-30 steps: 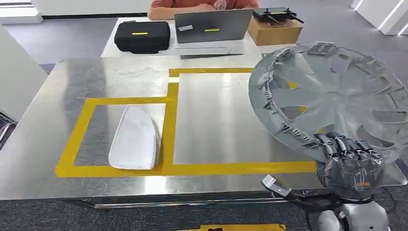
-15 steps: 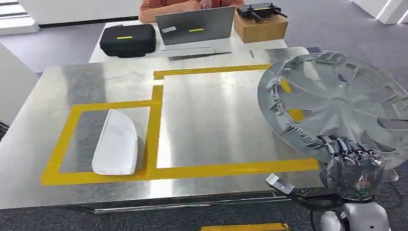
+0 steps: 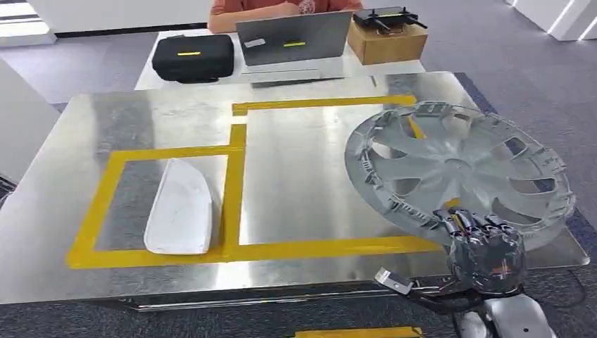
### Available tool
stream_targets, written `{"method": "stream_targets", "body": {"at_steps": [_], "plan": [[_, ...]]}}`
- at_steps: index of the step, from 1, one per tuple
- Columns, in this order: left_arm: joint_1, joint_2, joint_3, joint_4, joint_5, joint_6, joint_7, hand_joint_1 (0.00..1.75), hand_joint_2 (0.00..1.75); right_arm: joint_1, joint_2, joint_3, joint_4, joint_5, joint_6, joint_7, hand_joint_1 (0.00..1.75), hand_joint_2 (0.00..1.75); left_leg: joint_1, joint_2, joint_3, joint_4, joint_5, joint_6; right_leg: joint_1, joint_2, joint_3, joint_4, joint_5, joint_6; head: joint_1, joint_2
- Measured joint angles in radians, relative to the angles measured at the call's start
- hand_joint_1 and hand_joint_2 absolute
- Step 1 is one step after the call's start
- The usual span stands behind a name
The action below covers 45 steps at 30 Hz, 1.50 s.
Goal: Take the parts from the cabinet and place them on the table.
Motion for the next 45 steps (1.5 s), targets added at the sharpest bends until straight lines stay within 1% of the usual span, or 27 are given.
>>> {"method": "stream_targets", "body": {"at_steps": [3,7,10,21,35,41,42,45], "plan": [[-0.002,0.000,-0.005,0.000,-0.005,-0.001,0.002,0.00,1.75,0.000,-0.009,0.020,0.022,0.000,0.000,0.006,1.75,1.75,-0.003,0.000,0.000,0.002,-0.001,0.002,-0.003,0.000,0.001,-0.001,0.000,0.000,0.000,0.000],[-0.005,0.000,-0.009,0.000,-0.017,-0.006,0.002,0.00,1.75,-0.001,-0.032,0.060,0.048,0.000,0.000,0.009,1.75,1.75,-0.004,0.000,0.000,0.006,-0.003,0.005,-0.003,0.000,0.001,-0.001,0.001,0.003,0.000,0.000],[-0.008,0.000,-0.014,0.000,-0.026,-0.011,0.005,0.00,1.75,-0.003,-0.047,0.090,0.066,0.000,0.000,-0.001,1.75,1.75,-0.004,0.000,-0.001,0.007,-0.004,0.007,-0.004,0.000,0.002,-0.001,0.001,0.004,0.000,0.000],[-0.014,0.001,-0.031,0.000,-0.039,-0.016,0.006,0.00,1.75,-0.010,-0.105,0.205,0.100,0.000,0.000,-0.027,1.75,1.75,-0.005,0.000,0.000,0.007,-0.005,0.008,-0.005,-0.001,0.002,-0.002,0.001,0.004,0.000,0.000],[-0.014,0.001,-0.033,0.000,-0.040,-0.017,0.007,0.00,1.75,-0.013,-0.129,0.237,0.107,0.000,0.000,-0.031,1.75,1.75,-0.006,0.000,0.000,0.007,-0.005,0.009,-0.005,-0.001,0.002,-0.002,0.000,0.005,0.000,0.000],[-0.014,0.001,-0.034,0.000,-0.042,-0.019,0.005,0.00,1.75,-0.012,-0.138,0.247,0.122,0.000,0.000,0.012,1.75,1.75,-0.006,0.000,0.000,0.007,-0.006,0.009,-0.005,-0.001,0.002,-0.002,0.000,0.005,0.000,0.000],[-0.015,0.001,-0.034,0.000,-0.042,-0.024,0.004,0.00,1.75,-0.012,-0.139,0.251,0.125,0.000,0.000,0.019,0.00,0.00,-0.006,0.000,0.000,0.007,-0.006,0.010,-0.005,-0.001,0.002,-0.002,0.000,0.005,0.000,0.000],[-0.017,0.001,-0.034,0.000,-0.042,-0.034,0.005,0.00,1.75,-0.016,-0.143,0.260,0.128,0.000,-0.001,0.037,0.00,0.00,-0.006,0.000,0.000,0.007,-0.006,0.010,-0.006,-0.001,0.002,-0.002,0.000,0.005,0.000,0.000]]}}
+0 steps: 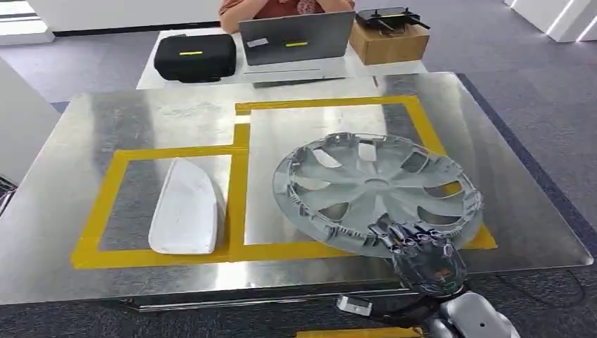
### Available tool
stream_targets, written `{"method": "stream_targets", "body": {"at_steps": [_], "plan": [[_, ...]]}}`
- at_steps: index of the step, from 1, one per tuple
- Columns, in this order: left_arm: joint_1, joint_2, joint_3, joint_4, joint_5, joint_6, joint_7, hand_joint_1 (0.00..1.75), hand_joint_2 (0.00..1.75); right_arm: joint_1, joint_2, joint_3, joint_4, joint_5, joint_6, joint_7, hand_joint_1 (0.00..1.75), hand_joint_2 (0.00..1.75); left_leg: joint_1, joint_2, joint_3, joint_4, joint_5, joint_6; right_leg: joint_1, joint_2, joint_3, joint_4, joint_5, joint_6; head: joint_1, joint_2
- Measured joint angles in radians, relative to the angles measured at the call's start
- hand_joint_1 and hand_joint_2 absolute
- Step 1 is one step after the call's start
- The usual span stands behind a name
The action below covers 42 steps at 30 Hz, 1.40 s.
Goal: Take the parts from the cabinet and place them on the table.
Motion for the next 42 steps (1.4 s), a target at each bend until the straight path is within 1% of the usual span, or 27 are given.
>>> {"method": "stream_targets", "body": {"at_steps": [7,8,12,15,22,23,24,25,26,27,28,29,30,31,32,33,34,35,36,37,38,39,40,41,42], "plan": [[-0.002,0.000,0.000,0.000,0.001,-0.004,0.004,0.00,1.75,0.001,-0.018,0.027,0.009,0.001,0.000,0.062,0.00,0.00,0.000,0.000,0.000,0.000,0.000,0.000,0.000,0.000,0.001,0.000,-0.001,0.001,0.000,0.000],[-0.002,0.000,0.000,0.000,0.002,-0.004,0.005,0.00,0.00,0.001,-0.021,0.032,0.010,0.001,0.000,0.074,0.00,0.00,0.000,0.000,0.000,0.000,0.000,0.000,0.000,0.000,0.001,0.000,-0.001,0.001,0.000,0.000],[-0.002,0.002,0.000,0.000,0.004,-0.002,0.006,0.00,0.00,0.005,-0.035,0.053,0.010,0.001,0.000,0.115,0.00,0.00,0.000,0.000,0.000,0.001,0.000,0.000,0.000,0.000,0.001,0.000,-0.001,0.001,-0.001,0.000],[-0.001,0.002,0.000,0.000,0.002,-0.001,0.006,0.00,0.00,0.007,-0.045,0.064,0.010,0.001,0.000,0.130,0.00,0.00,0.000,0.000,0.000,0.001,0.000,0.000,0.000,0.000,0.001,0.000,-0.001,0.001,0.000,0.000],[-0.001,0.002,0.000,0.000,0.002,-0.002,0.006,0.00,0.00,0.011,-0.056,0.074,0.010,0.001,0.000,0.135,0.00,0.00,0.000,0.000,0.000,0.001,0.000,0.001,0.000,0.000,0.001,0.000,-0.001,0.001,0.000,0.000],[-0.002,0.003,0.000,0.000,0.002,-0.002,0.006,0.00,0.00,0.012,-0.056,0.074,0.010,0.001,0.000,0.133,0.00,0.00,-0.003,0.000,-0.003,0.009,-0.005,0.005,-0.007,0.001,0.002,-0.007,0.004,0.006,0.000,0.000],[-0.001,0.005,0.000,0.000,0.002,-0.003,0.009,0.00,0.00,0.012,-0.056,0.075,0.010,0.001,0.000,0.132,0.00,0.00,-0.006,-0.001,-0.003,0.010,0.000,0.017,-0.007,0.000,0.003,-0.007,0.011,0.016,-0.002,0.000],[-0.001,0.005,0.000,0.000,0.002,-0.003,0.012,0.00,0.00,0.013,-0.057,0.075,0.010,0.000,0.000,0.131,0.00,0.00,-0.006,0.000,-0.002,0.008,0.005,0.023,-0.008,0.001,0.004,-0.014,0.015,0.019,-0.003,0.000],[-0.002,0.004,0.000,0.000,0.002,-0.003,0.015,0.00,0.00,0.012,-0.057,0.075,0.008,0.000,-0.001,0.130,0.00,0.00,0.002,0.002,0.006,-0.019,0.023,0.034,-0.001,0.002,0.006,-0.020,0.017,0.024,-0.003,0.000],[-0.003,0.004,0.000,0.000,0.002,-0.004,0.018,0.00,0.00,0.014,-0.059,0.075,0.008,0.000,-0.001,0.129,0.00,0.00,0.011,0.013,0.013,-0.041,0.036,0.028,-0.003,0.001,-0.002,-0.016,0.004,0.023,-0.002,0.000],[-0.002,0.004,0.000,0.000,0.002,-0.006,0.018,0.00,0.00,0.014,-0.061,0.075,0.008,0.000,-0.001,0.129,0.00,0.00,0.015,0.013,0.011,-0.048,0.043,0.035,-0.001,0.002,-0.014,0.018,-0.031,0.022,0.000,0.000],[-0.002,0.004,0.000,0.000,0.002,-0.007,0.019,0.00,0.00,0.013,-0.061,0.075,0.008,0.000,-0.001,0.129,0.00,0.00,0.018,0.013,0.006,-0.048,0.045,0.034,-0.001,0.002,-0.042,0.093,-0.075,0.026,0.002,0.000],[-0.002,0.004,0.000,0.000,0.002,-0.008,0.019,0.00,0.00,0.015,-0.061,0.075,0.008,0.000,-0.001,0.129,0.00,0.00,0.019,0.014,0.004,-0.047,0.046,0.032,-0.002,0.002,-0.073,0.171,-0.111,0.030,0.002,0.000],[-0.002,0.004,0.000,0.000,0.002,-0.008,0.019,0.00,0.00,0.018,-0.061,0.076,0.008,0.000,-0.001,0.128,0.00,0.00,0.019,0.015,0.001,-0.047,0.048,0.029,-0.003,0.002,-0.099,0.242,-0.137,0.035,0.000,0.000],[-0.002,0.004,0.000,0.000,0.002,-0.009,0.020,0.00,0.00,0.019,-0.061,0.076,0.008,0.000,-0.001,0.127,0.00,0.00,0.019,0.015,-0.002,-0.045,0.050,0.026,-0.004,0.002,-0.104,0.261,-0.135,0.039,0.002,0.000],[-0.002,0.004,0.000,0.000,0.002,-0.010,0.020,0.00,0.00,0.019,-0.062,0.076,0.009,0.000,-0.001,0.126,0.00,0.00,0.021,0.015,-0.004,-0.042,0.051,0.024,-0.005,0.001,-0.085,0.236,-0.112,0.044,0.000,0.000],[-0.003,0.004,0.000,0.000,0.002,-0.011,0.020,0.00,0.00,0.019,-0.062,0.076,0.009,0.000,-0.001,0.126,0.00,0.00,0.025,0.015,-0.009,-0.034,0.050,0.020,-0.008,0.000,-0.044,0.165,-0.071,0.047,0.000,0.000],[-0.004,0.005,0.000,0.000,0.002,-0.012,0.020,0.00,0.00,0.018,-0.062,0.076,0.009,0.000,-0.001,0.126,0.00,0.00,0.031,0.014,-0.014,-0.024,0.048,0.014,-0.011,-0.003,0.008,0.072,-0.030,0.053,0.001,0.000],[-0.004,0.005,0.000,0.000,0.002,-0.014,0.020,0.00,0.00,0.016,-0.062,0.076,0.009,0.000,-0.001,0.125,0.00,0.00,0.036,0.014,-0.021,-0.009,0.043,0.006,-0.015,-0.007,0.049,-0.008,-0.023,0.062,0.002,0.000],[-0.006,0.015,0.000,-0.002,0.002,-0.016,0.020,0.00,0.00,0.016,-0.061,0.076,0.011,0.000,-0.001,0.124,0.00,0.00,0.014,0.009,-0.026,0.002,0.039,-0.008,-0.007,-0.006,0.050,-0.012,-0.043,0.059,0.004,0.000],[-0.005,0.011,0.000,-0.003,0.002,-0.018,0.020,0.00,0.00,0.016,-0.061,0.076,0.008,-0.001,-0.002,0.124,0.00,0.00,0.017,0.004,-0.028,0.010,0.037,-0.007,-0.010,0.006,0.046,-0.010,-0.034,0.029,0.005,0.000],[-0.004,0.012,0.000,-0.003,0.002,-0.017,0.020,0.00,0.00,0.018,-0.062,0.076,0.008,0.000,-0.002,0.123,0.00,0.00,0.015,0.004,-0.027,0.007,0.040,-0.008,-0.011,0.004,0.043,-0.005,-0.036,0.022,-0.007,0.000],[-0.004,0.013,0.000,-0.003,0.003,-0.017,0.020,0.00,0.00,0.019,-0.063,0.076,0.008,0.000,-0.002,0.122,0.00,0.00,0.017,0.004,-0.027,0.005,0.044,-0.011,-0.006,0.005,0.041,0.000,-0.035,0.013,-0.010,0.000],[-0.004,0.013,0.000,-0.003,0.003,-0.017,0.020,0.00,0.00,0.018,-0.063,0.076,0.008,0.000,-0.002,0.122,0.00,0.00,0.018,0.004,-0.028,0.008,0.045,-0.014,-0.007,0.004,0.036,-0.001,-0.029,0.005,-0.010,0.000],[-0.004,0.013,0.000,-0.003,0.003,-0.017,0.020,0.00,0.00,0.016,-0.063,0.076,0.008,0.000,-0.002,0.122,0.00,0.00,0.019,0.003,-0.031,0.015,0.031,-0.016,-0.007,0.001,0.031,-0.002,-0.022,-0.006,-0.013,0.000]]}}
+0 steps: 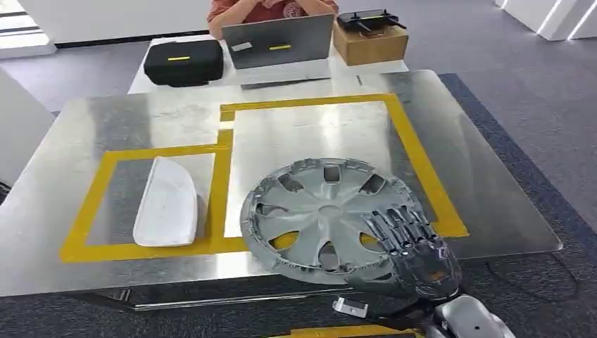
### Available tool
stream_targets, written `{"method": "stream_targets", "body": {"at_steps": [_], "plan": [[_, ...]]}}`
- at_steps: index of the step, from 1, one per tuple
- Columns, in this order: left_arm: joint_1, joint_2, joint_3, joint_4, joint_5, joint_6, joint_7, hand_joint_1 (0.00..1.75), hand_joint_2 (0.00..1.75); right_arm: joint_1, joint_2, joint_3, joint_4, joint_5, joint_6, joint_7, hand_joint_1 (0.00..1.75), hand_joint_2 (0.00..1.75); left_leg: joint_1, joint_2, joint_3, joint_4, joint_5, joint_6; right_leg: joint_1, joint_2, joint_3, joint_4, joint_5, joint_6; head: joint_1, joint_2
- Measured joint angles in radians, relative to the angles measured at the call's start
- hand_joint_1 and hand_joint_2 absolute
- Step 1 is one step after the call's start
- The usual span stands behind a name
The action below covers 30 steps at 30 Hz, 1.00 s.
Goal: Take the parts from the cabinet and place them on the table.
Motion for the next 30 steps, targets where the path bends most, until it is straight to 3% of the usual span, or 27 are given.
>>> {"method": "stream_targets", "body": {"at_steps": [1,3,4,5,6,7,9,10,13,14,15,16,17,18,19,20,21,22,23,24,26,27,29,30], "plan": [[0.000,0.000,0.000,0.000,0.000,0.000,0.000,0.00,0.00,0.000,0.000,0.000,0.000,0.000,0.000,0.000,0.00,0.00,-0.003,-0.001,-0.010,0.036,-0.054,-0.002,0.002,0.001,-0.006,0.000,0.007,-0.010,-0.007,0.000],[-0.001,0.000,0.000,0.000,0.000,0.000,-0.002,0.00,0.00,0.001,0.000,0.000,-0.001,0.001,0.000,-0.003,0.00,0.00,-0.013,-0.004,-0.043,0.195,-0.171,-0.003,0.013,0.001,-0.020,0.002,0.023,-0.018,-0.018,0.000],[0.000,0.000,0.000,0.000,0.000,0.000,-0.002,0.00,0.00,0.002,0.000,0.000,-0.001,0.001,0.000,-0.003,0.00,0.00,-0.020,-0.005,-0.051,0.267,-0.209,0.001,0.021,0.002,-0.031,0.003,0.032,-0.021,-0.019,0.000],[0.000,-0.001,0.000,0.000,0.000,0.000,-0.002,0.00,0.00,0.003,0.000,0.000,-0.001,0.001,0.000,-0.003,0.00,0.00,-0.026,-0.005,-0.045,0.303,-0.226,0.008,0.029,0.002,-0.043,0.003,0.039,-0.022,-0.018,0.000],[0.000,-0.003,0.000,0.000,0.000,0.000,-0.001,0.00,0.00,0.004,0.000,0.000,-0.001,0.001,0.000,-0.001,0.00,0.00,-0.030,-0.005,-0.015,0.291,-0.218,0.017,0.037,0.004,-0.054,0.004,0.047,-0.024,-0.018,0.000],[0.000,-0.006,0.000,0.000,0.000,0.001,0.000,0.00,0.00,0.004,0.000,0.000,-0.001,0.001,0.000,0.000,0.00,0.00,-0.032,-0.005,0.026,0.234,-0.192,0.026,0.042,0.006,-0.063,0.004,0.055,-0.025,-0.018,0.000],[0.003,-0.012,0.000,0.000,-0.001,0.002,0.003,0.00,0.00,0.003,0.000,0.000,-0.001,0.000,0.000,0.011,0.00,0.00,-0.033,-0.008,0.138,0.040,-0.111,0.040,0.049,0.010,-0.073,0.004,0.068,-0.025,-0.016,0.000],[0.008,-0.017,0.000,0.000,-0.001,0.002,0.004,0.00,0.00,0.002,0.000,0.000,-0.001,0.000,0.000,0.019,0.00,0.00,-0.033,-0.020,0.160,-0.013,-0.110,0.039,0.056,0.012,-0.081,0.004,0.078,-0.023,-0.018,0.000],[0.006,-0.017,0.000,0.000,0.001,0.003,0.004,0.00,0.00,0.003,0.000,0.000,0.005,0.000,0.000,0.042,0.00,0.00,-0.034,-0.022,0.136,-0.029,-0.106,0.045,0.058,0.014,-0.114,0.009,0.109,-0.016,-0.018,0.000],[0.006,-0.018,0.000,0.000,0.001,0.003,0.004,0.00,0.00,0.003,0.000,0.001,0.008,0.000,0.000,0.052,0.00,0.00,-0.034,-0.022,0.125,-0.030,-0.100,0.050,0.059,0.015,-0.123,0.008,0.123,-0.012,-0.016,0.000],[0.006,-0.022,0.000,0.000,0.002,0.003,0.004,0.00,0.00,0.003,-0.003,0.001,0.010,0.000,0.000,0.063,0.00,0.00,-0.022,-0.014,0.110,-0.037,-0.085,0.061,0.057,0.016,-0.136,0.012,0.119,-0.011,-0.020,0.000],[0.004,-0.019,0.000,0.000,0.002,0.003,0.004,0.00,0.00,0.005,-0.008,0.002,0.014,0.000,0.000,0.079,0.00,0.00,-0.023,-0.011,0.095,-0.036,-0.073,0.068,0.058,0.013,-0.149,0.029,0.076,-0.003,-0.021,0.000],[0.003,-0.019,0.001,0.000,0.004,0.003,0.004,0.00,0.00,0.004,-0.008,0.005,0.018,0.000,0.000,0.095,0.00,0.00,-0.024,-0.007,0.081,-0.036,-0.060,0.078,0.057,0.011,-0.163,0.082,0.008,0.003,-0.016,0.000],[0.003,-0.019,0.001,0.000,0.005,0.003,0.004,0.00,0.00,0.003,-0.008,0.008,0.021,0.000,0.000,0.107,0.00,0.00,-0.025,-0.005,0.068,-0.036,-0.050,0.081,0.055,0.009,-0.175,0.148,-0.043,0.007,-0.015,0.000],[0.002,-0.019,0.001,0.000,0.005,0.003,0.004,0.00,0.00,0.003,-0.013,0.012,0.026,0.000,0.000,0.120,0.00,0.00,-0.027,-0.001,0.053,-0.035,-0.038,0.081,0.053,0.008,-0.189,0.228,-0.086,0.010,-0.016,0.000],[0.001,-0.019,0.002,0.000,0.006,0.003,0.004,0.00,0.00,0.004,-0.015,0.013,0.031,0.000,0.000,0.126,0.00,0.00,-0.029,0.001,0.038,-0.034,-0.026,0.082,0.053,0.007,-0.196,0.292,-0.101,0.012,-0.014,0.000],[0.001,-0.019,0.002,0.000,0.008,0.003,0.004,0.00,0.00,0.004,-0.017,0.013,0.035,0.000,0.000,0.127,0.00,0.00,-0.031,0.003,0.024,-0.033,-0.015,0.082,0.053,0.006,-0.187,0.316,-0.089,0.012,-0.016,0.000],[0.000,-0.019,0.002,0.000,0.008,0.003,0.003,0.00,0.00,0.004,-0.018,0.014,0.038,0.000,0.000,0.129,0.00,0.00,-0.033,0.004,0.010,-0.033,-0.004,0.082,0.053,0.005,-0.156,0.301,-0.055,0.012,-0.016,0.000],[-0.001,-0.019,0.002,0.000,0.008,0.003,0.003,0.00,0.00,0.004,-0.019,0.016,0.041,0.000,0.000,0.137,0.00,0.00,-0.036,0.004,-0.002,-0.032,0.005,0.081,0.053,0.005,-0.104,0.243,-0.014,0.008,-0.016,0.000],[-0.001,-0.019,0.002,0.000,0.009,0.003,0.003,0.00,0.00,0.003,-0.024,0.019,0.044,0.000,0.000,0.152,0.00,0.00,-0.039,0.004,-0.011,-0.031,0.014,0.081,0.054,0.003,-0.029,0.147,0.012,0.002,-0.015,0.000],[-0.002,-0.019,0.002,0.000,0.010,0.003,0.003,0.00,0.00,0.000,-0.029,0.025,0.048,0.000,0.000,0.185,0.00,0.00,-0.049,0.001,-0.016,-0.025,0.027,0.079,0.057,-0.001,0.101,-0.035,-0.022,-0.008,-0.015,0.000],[-0.002,-0.019,0.002,0.000,0.010,0.003,0.003,0.00,0.00,0.000,-0.032,0.027,0.051,0.000,0.000,0.196,0.00,0.00,-0.050,0.002,-0.019,-0.024,0.036,0.074,0.057,-0.001,0.107,-0.060,-0.034,-0.007,-0.018,0.000],[-0.002,-0.019,0.002,0.000,0.011,0.003,0.003,0.00,0.00,0.001,-0.037,0.029,0.055,0.000,0.000,0.201,0.00,0.00,-0.050,0.002,-0.026,-0.026,0.051,0.067,0.058,0.000,0.092,-0.066,-0.032,-0.016,-0.017,0.000],[-0.002,-0.016,0.003,0.000,0.011,0.003,0.003,0.00,0.00,0.002,-0.037,0.030,0.059,0.000,0.000,0.203,0.00,0.00,-0.059,0.000,-0.032,-0.025,0.054,0.063,0.043,-0.003,0.084,-0.076,-0.015,-0.024,-0.015,0.000]]}}
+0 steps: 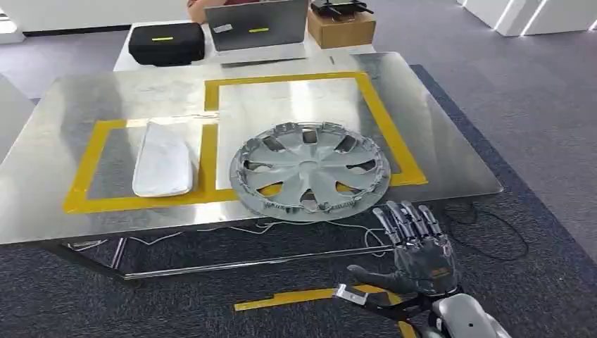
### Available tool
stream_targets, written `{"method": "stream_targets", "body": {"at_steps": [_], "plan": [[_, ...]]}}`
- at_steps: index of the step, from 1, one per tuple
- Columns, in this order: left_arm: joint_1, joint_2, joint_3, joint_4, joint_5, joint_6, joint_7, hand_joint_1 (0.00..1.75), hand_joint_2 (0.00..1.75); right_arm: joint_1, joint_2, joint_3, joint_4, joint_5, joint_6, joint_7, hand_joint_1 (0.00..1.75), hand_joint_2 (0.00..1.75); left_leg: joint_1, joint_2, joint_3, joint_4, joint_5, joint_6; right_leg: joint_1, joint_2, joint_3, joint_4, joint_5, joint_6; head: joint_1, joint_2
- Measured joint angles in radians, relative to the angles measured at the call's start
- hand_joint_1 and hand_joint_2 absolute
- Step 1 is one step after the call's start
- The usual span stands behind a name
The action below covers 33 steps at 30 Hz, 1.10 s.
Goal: Take the parts from the cabinet and place them on the table.
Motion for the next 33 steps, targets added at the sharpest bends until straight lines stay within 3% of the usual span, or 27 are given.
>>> {"method": "stream_targets", "body": {"at_steps": [1,2,4,5,6,7,9,10,11,12,13,15,16,17,18,19,20,21,22,23,24,25,26,27,30,31,33], "plan": [[0.001,-0.001,0.000,0.000,0.000,0.000,0.000,0.00,0.00,-0.002,-0.002,0.000,0.003,0.001,0.000,0.000,0.00,0.00,0.001,-0.003,-0.007,0.015,-0.037,-0.010,-0.001,-0.003,-0.009,0.000,0.011,-0.009,0.000,0.000],[0.001,-0.001,0.000,0.000,0.000,0.000,0.000,0.00,0.00,-0.001,-0.003,0.001,0.004,0.001,0.000,0.000,0.00,0.00,0.005,-0.004,-0.016,0.060,-0.097,-0.022,-0.003,-0.003,-0.021,0.000,0.020,-0.016,-0.008,0.000],[0.001,-0.001,0.000,0.000,0.001,0.000,-0.002,0.00,0.00,0.000,-0.003,0.002,0.008,0.001,0.000,0.007,0.00,0.00,0.009,-0.005,-0.028,0.202,-0.211,-0.039,-0.002,-0.005,-0.046,0.005,0.040,-0.014,-0.009,0.000],[0.001,-0.001,0.000,0.000,0.004,0.000,-0.002,0.00,0.00,0.001,-0.003,0.003,0.014,0.002,0.000,0.031,0.00,0.00,0.009,-0.006,-0.027,0.274,-0.241,-0.044,-0.002,-0.005,-0.051,0.010,0.050,-0.013,-0.011,0.000],[0.001,-0.001,0.000,0.000,0.008,0.001,-0.002,0.00,0.00,0.004,-0.003,0.003,0.024,0.001,0.000,0.064,0.00,0.00,0.010,-0.007,-0.016,0.304,-0.236,-0.048,-0.003,-0.005,-0.069,0.017,0.058,-0.011,-0.010,0.000],[0.002,-0.001,0.002,0.000,0.011,0.004,-0.002,0.00,0.00,0.014,-0.003,0.003,0.036,-0.004,0.000,0.110,0.00,0.00,0.013,-0.007,0.015,0.291,-0.205,-0.052,-0.005,-0.004,-0.086,0.026,0.066,-0.008,-0.010,0.000],[0.008,-0.001,0.003,0.000,0.016,0.016,-0.002,0.00,0.00,0.044,-0.003,-0.001,0.061,-0.062,0.000,0.158,0.00,0.00,0.027,-0.007,0.116,0.151,-0.134,-0.067,-0.012,-0.004,-0.116,0.048,0.073,0.001,-0.009,0.000],[0.014,-0.002,0.003,0.000,0.021,0.022,-0.002,0.00,0.00,0.060,-0.003,-0.014,0.078,-0.112,0.000,0.145,0.00,0.00,0.041,-0.012,0.161,0.068,-0.124,-0.086,-0.010,-0.003,-0.128,0.059,0.076,0.006,-0.011,0.000],[0.018,-0.008,0.005,0.000,0.025,0.025,-0.002,0.00,0.00,0.076,0.001,-0.042,0.107,-0.195,0.000,0.112,0.00,0.00,0.037,-0.028,0.182,0.024,-0.150,-0.094,-0.002,-0.001,-0.148,0.070,0.083,0.012,-0.020,0.000],[0.020,-0.006,0.006,0.000,0.031,0.034,-0.002,0.00,0.00,0.085,0.012,-0.073,0.145,-0.283,0.002,0.066,0.00,0.00,0.039,-0.041,0.184,0.003,-0.154,-0.063,0.003,0.001,-0.160,0.076,0.098,0.014,-0.017,0.000],[0.022,-0.006,0.008,0.000,0.033,0.039,-0.002,0.00,0.00,0.084,0.026,-0.112,0.204,-0.387,0.004,-0.002,0.00,0.00,0.038,-0.041,0.173,0.002,-0.155,-0.061,0.005,0.003,-0.167,0.075,0.106,0.014,-0.012,0.000],[0.025,-0.008,0.012,0.000,0.040,0.045,-0.002,0.00,0.00,0.069,0.050,-0.212,0.348,-0.544,0.038,-0.141,0.00,0.00,0.040,-0.039,0.157,-0.003,-0.151,-0.055,0.004,0.008,-0.188,0.074,0.124,0.023,-0.014,0.000],[0.024,-0.009,0.017,0.000,0.041,0.050,-0.002,0.00,0.00,0.059,0.069,-0.293,0.447,-0.600,0.058,-0.210,0.00,0.00,0.044,-0.034,0.143,-0.004,-0.141,-0.037,-0.001,0.009,-0.204,0.088,0.096,0.030,-0.013,0.000],[0.025,-0.009,0.021,0.000,0.042,0.052,-0.002,0.00,0.00,0.041,0.077,-0.347,0.523,-0.612,0.071,-0.253,0.00,0.00,0.042,-0.033,0.132,-0.004,-0.134,-0.025,-0.001,0.006,-0.224,0.115,0.055,0.034,-0.008,0.000],[0.026,-0.008,0.026,0.000,0.042,0.053,-0.002,0.00,0.00,0.006,0.084,-0.425,0.646,-0.618,0.090,-0.295,0.00,0.00,0.040,-0.027,0.119,-0.004,-0.123,-0.009,-0.001,0.006,-0.245,0.187,-0.009,0.036,-0.005,0.000],[0.026,-0.008,0.029,0.000,0.041,0.053,-0.002,0.00,0.00,-0.025,0.091,-0.487,0.750,-0.621,0.105,-0.308,0.00,0.00,0.035,-0.024,0.106,-0.003,-0.114,0.003,-0.001,0.006,-0.264,0.266,-0.055,0.036,-0.002,0.000],[0.027,-0.009,0.031,0.000,0.041,0.053,-0.002,0.00,0.00,-0.058,0.093,-0.542,0.852,-0.626,0.124,-0.297,0.00,0.00,0.030,-0.020,0.095,-0.003,-0.107,0.010,0.000,0.006,-0.277,0.334,-0.081,0.034,-0.002,0.000],[0.026,-0.009,0.033,0.000,0.041,0.053,-0.002,0.00,0.00,-0.087,0.102,-0.603,0.964,-0.631,0.151,-0.264,0.00,0.00,0.024,-0.019,0.083,-0.002,-0.097,0.013,0.003,0.005,-0.279,0.378,-0.081,0.028,-0.002,0.000],[0.026,-0.010,0.034,0.000,0.040,0.053,-0.002,0.00,0.00,-0.104,0.108,-0.647,1.040,-0.630,0.164,-0.227,0.00,0.00,0.018,-0.019,0.073,-0.001,-0.090,0.016,0.006,0.006,-0.261,0.375,-0.056,0.020,-0.001,0.000],[0.025,-0.011,0.036,0.000,0.039,0.053,-0.003,0.00,0.00,-0.120,0.117,-0.691,1.118,-0.622,0.177,-0.172,0.00,0.00,0.013,-0.019,0.065,-0.001,-0.084,0.019,0.013,0.006,-0.219,0.333,-0.017,0.009,-0.002,0.000],[0.024,-0.012,0.037,0.000,0.037,0.053,-0.003,0.00,0.00,-0.135,0.124,-0.720,1.178,-0.614,0.190,-0.122,0.00,0.00,0.008,-0.019,0.061,-0.001,-0.080,0.019,0.021,0.007,-0.165,0.258,0.019,-0.004,-0.001,0.000],[0.023,-0.013,0.038,0.000,0.034,0.053,-0.003,0.00,0.00,-0.151,0.129,-0.741,1.227,-0.608,0.199,-0.085,0.00,0.00,0.005,-0.018,0.060,0.000,-0.076,0.020,0.028,0.009,-0.105,0.165,0.038,-0.024,-0.002,0.000],[0.023,-0.017,0.039,0.000,0.032,0.053,-0.003,0.00,0.00,-0.168,0.131,-0.765,1.276,-0.602,0.209,-0.056,0.00,0.00,0.005,-0.014,0.055,0.000,-0.073,0.019,0.028,0.009,-0.061,0.094,0.010,-0.032,-0.006,0.000],[0.021,-0.016,0.041,0.000,0.031,0.053,-0.003,0.00,0.00,-0.181,0.147,-0.779,1.315,-0.595,0.217,-0.032,0.00,0.00,0.004,-0.012,0.052,0.003,-0.069,0.016,0.030,0.008,-0.037,0.062,0.017,-0.028,-0.001,0.000],[0.023,-0.015,0.048,0.000,0.029,0.053,-0.006,0.00,0.00,-0.206,0.164,-0.812,1.403,-0.579,0.279,0.091,0.00,0.00,0.007,-0.011,0.050,-0.002,-0.050,0.004,0.032,0.008,-0.040,0.051,0.030,-0.029,-0.003,0.000],[0.021,-0.010,0.050,0.000,0.029,0.053,-0.007,0.00,0.00,-0.213,0.188,-0.819,1.427,-0.576,0.299,0.138,0.00,0.00,0.000,-0.014,0.046,0.004,-0.065,0.000,0.013,0.008,-0.035,0.010,0.032,-0.029,0.002,0.000],[0.022,-0.011,0.051,0.000,0.029,0.055,-0.009,0.00,0.00,-0.228,0.202,-0.832,1.448,-0.569,0.311,0.175,0.00,0.00,0.007,-0.014,0.019,0.078,-0.154,-0.032,0.012,0.009,-0.044,0.007,0.044,-0.028,-0.002,0.000]]}}
